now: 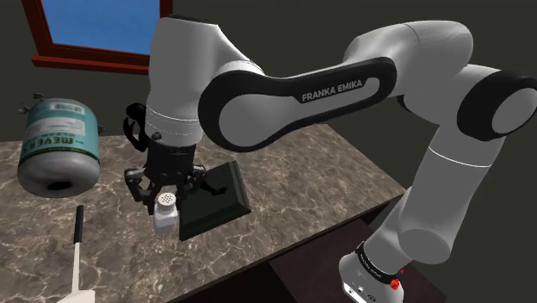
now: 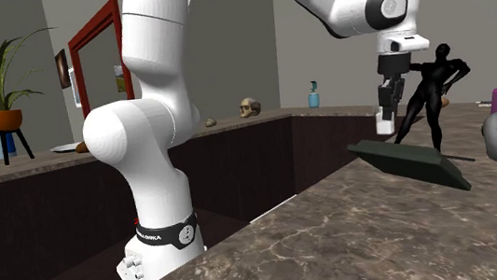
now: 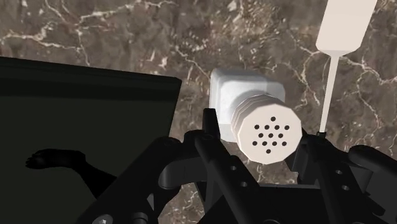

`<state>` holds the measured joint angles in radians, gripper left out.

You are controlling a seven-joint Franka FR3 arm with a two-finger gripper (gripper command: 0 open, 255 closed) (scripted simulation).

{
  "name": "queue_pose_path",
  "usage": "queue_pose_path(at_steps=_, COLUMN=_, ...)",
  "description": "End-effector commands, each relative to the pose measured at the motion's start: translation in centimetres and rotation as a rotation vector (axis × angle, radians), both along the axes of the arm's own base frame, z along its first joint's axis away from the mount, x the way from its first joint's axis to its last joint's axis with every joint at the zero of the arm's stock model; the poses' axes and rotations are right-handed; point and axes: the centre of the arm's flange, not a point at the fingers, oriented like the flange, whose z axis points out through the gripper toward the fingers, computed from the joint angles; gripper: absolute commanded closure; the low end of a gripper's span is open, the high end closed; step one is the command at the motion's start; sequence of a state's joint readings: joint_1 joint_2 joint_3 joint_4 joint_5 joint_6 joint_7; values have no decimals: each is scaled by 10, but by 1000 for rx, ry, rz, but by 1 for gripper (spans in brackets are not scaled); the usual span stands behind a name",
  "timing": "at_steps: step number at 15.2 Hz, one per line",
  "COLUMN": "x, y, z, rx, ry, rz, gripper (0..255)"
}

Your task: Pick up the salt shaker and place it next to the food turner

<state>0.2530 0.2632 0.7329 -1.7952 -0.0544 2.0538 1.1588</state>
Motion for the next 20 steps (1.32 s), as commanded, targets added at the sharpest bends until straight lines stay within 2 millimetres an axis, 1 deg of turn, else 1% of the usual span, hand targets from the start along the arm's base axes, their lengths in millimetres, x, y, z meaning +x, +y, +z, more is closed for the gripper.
queue_pose_path(at_steps=1, x=1, y=0, z=-10, rx=0, ry=0, rz=0, gripper=255)
queue_pose_path(at_steps=16, x=1, y=0, z=-92, rx=0, ry=0, rz=0, gripper=255)
queue_pose_path(at_steps=20, x=1, y=0, z=-92, rx=0, ry=0, rz=0, gripper=255)
